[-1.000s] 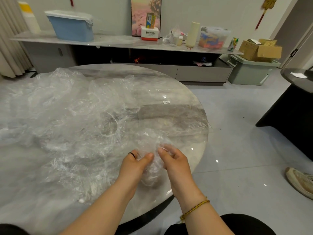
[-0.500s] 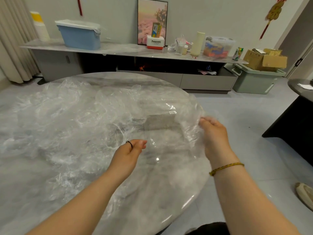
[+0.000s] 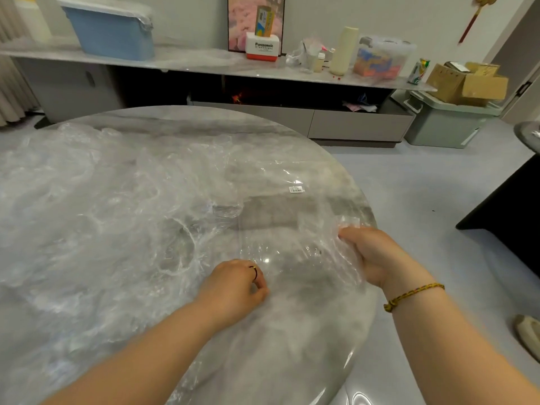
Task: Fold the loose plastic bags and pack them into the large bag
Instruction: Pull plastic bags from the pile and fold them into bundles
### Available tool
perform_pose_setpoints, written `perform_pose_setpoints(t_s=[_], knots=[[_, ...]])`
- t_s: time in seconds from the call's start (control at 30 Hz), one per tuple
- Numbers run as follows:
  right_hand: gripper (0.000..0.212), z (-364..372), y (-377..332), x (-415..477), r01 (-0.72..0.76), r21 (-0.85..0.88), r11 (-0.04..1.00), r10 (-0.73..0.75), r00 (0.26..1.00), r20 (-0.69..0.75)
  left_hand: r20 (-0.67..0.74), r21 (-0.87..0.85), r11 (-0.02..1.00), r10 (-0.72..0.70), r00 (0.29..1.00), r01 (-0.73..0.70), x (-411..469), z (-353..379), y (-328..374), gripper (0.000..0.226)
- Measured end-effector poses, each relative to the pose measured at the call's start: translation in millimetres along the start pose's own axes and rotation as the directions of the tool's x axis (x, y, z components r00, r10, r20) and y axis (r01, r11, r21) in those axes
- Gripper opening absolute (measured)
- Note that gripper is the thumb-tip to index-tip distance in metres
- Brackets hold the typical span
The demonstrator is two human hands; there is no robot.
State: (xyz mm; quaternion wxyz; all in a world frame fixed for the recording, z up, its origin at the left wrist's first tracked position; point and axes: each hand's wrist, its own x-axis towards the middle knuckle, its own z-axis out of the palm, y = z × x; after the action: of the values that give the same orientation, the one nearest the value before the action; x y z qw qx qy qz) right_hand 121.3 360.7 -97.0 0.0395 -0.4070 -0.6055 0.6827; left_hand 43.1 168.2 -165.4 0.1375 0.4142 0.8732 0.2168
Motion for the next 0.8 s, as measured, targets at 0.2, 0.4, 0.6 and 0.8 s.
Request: perform_pose_setpoints(t_s=[0.2,0.4,0.6,0.8], knots=[[0.014,5,30,-10,0.019,-0.044,0.999,-0.017,0.998,0.055,-0.088,0.07,0.995,0.076,0.993,-0.07,-4,11,0,0.049],[0.026,1,51,-15,0.111,-0.203,0.973,-0.094,0.991,0.091,-0.003,0.158,0.987,0.035,0.999,-0.035,-6,9,8,0.077],[0.026,3,53,-20,0.213,-0.314,0.925,-0.16,0.969,0.187,0.012,0.359,0.933,-0.023,1.0,0.017,2,7,18,0.047],[0.022,5,54,-20,0.22,-0.375,0.9,-0.15,0.967,0.207,-0.025,0.34,0.924,-0.176,0.984,0.174,10,-1,16,0.046]])
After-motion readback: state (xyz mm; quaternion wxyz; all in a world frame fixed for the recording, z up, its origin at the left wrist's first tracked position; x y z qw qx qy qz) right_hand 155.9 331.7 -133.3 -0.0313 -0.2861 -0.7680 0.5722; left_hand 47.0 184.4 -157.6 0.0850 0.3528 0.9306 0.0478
